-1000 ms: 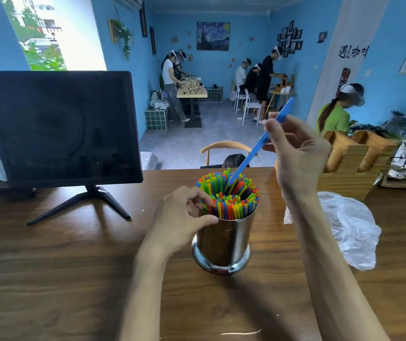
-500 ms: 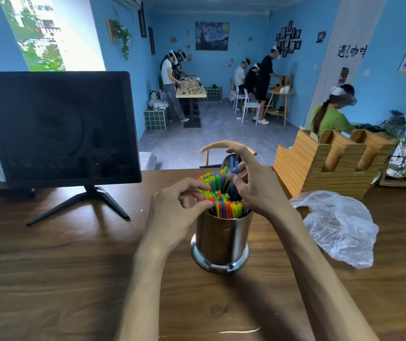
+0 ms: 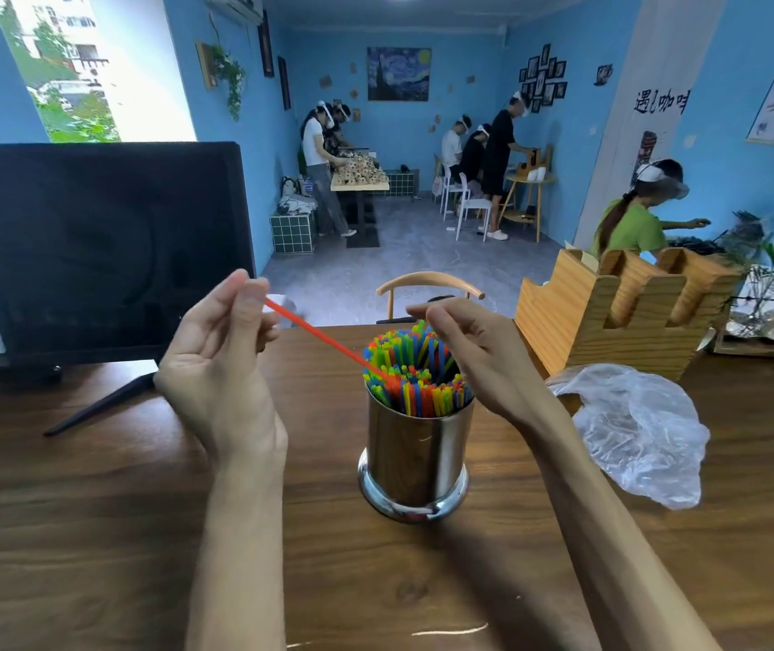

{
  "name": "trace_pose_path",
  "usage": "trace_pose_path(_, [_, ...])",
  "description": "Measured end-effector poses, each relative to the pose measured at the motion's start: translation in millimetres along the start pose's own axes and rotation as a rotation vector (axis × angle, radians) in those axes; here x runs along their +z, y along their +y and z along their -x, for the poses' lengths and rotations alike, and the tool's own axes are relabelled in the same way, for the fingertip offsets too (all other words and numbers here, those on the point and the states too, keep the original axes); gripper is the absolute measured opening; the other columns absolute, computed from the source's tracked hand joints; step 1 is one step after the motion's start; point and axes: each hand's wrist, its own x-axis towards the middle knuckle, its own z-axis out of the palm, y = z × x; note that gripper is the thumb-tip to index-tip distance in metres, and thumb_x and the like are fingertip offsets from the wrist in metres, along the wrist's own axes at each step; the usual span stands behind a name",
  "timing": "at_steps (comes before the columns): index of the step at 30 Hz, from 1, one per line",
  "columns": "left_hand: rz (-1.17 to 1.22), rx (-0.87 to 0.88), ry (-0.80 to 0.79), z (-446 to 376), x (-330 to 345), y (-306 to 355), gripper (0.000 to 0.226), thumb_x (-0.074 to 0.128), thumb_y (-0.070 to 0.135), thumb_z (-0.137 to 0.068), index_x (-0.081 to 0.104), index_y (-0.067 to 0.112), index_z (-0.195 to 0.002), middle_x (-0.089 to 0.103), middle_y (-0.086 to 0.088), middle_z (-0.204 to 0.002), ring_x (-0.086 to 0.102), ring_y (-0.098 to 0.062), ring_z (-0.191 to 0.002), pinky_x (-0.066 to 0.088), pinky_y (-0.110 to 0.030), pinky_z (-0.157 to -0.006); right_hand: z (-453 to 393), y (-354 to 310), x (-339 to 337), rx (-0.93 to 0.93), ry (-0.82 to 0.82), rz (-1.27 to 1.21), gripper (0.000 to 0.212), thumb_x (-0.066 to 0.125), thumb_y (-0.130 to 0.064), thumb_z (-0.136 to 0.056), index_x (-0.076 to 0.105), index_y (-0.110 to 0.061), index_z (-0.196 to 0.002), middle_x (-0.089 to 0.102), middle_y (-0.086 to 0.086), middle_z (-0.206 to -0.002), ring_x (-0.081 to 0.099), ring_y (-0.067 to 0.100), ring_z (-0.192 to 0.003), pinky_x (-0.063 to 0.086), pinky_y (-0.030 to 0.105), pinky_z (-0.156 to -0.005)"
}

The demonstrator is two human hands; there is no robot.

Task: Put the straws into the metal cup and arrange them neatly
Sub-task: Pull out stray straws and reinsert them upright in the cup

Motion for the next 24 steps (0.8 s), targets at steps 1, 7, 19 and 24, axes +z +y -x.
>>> trace_pose_path(1, [0.033, -0.003, 0.028, -1, 2, 3, 0.012, 0.077, 0.013, -0.089, 0.075, 0.014, -0.100, 0.077, 0.003, -0.081, 0.065, -0.008, -0.069, 0.053, -0.024, -0.071, 2, -4, -1, -0.010, -0.020, -0.060, 0.033, 0.047, -0.038, -0.107, 0.073, -0.024, -0.121, 0.071, -0.015, -0.119, 0.060, -0.003, -0.118, 0.047, 0.024, -0.102])
trace_pose_path(7, [0.131, -0.091, 0.037, -4, 10, 0, 0.012, 0.074, 0.015, -0.090, 0.073, 0.014, -0.102, 0.078, 0.001, -0.090, 0.067, -0.009, -0.073, 0.054, -0.021, -0.072, 5, -16, -8, -0.049, -0.104, -0.304, 0.025, 0.051, -0.025, -0.104, 0.072, -0.014, -0.113, 0.075, 0.006, -0.081, 0.071, 0.010, -0.086, 0.049, 0.018, -0.076])
trace_pose_path(19, [-0.636, -0.138, -0.730, 15, -11, -61, 0.024, 0.081, 0.016, -0.085, 0.081, 0.031, -0.103, 0.067, 0.011, -0.078, 0.049, -0.006, -0.064, 0.041, -0.016, -0.060, -14, -27, -39, -0.063, 0.408, -0.738, 0.009, 0.063, -0.022, -0.094, 0.072, -0.020, -0.092, 0.072, -0.004, -0.089, 0.067, 0.010, -0.078, 0.053, 0.024, -0.067])
trace_pose_path(24, [-0.716, -0.100, -0.847, 12, -19, -61, 0.027, 0.077, 0.017, -0.090, 0.079, 0.037, -0.107, 0.071, 0.014, -0.091, 0.053, -0.009, -0.070, 0.045, -0.023, -0.063, -17, -19, -40, -0.155, 0.539, -0.579, 0.013, 0.052, -0.015, -0.106, 0.065, -0.016, -0.103, 0.071, -0.004, -0.085, 0.072, 0.021, -0.080, 0.056, 0.028, -0.070])
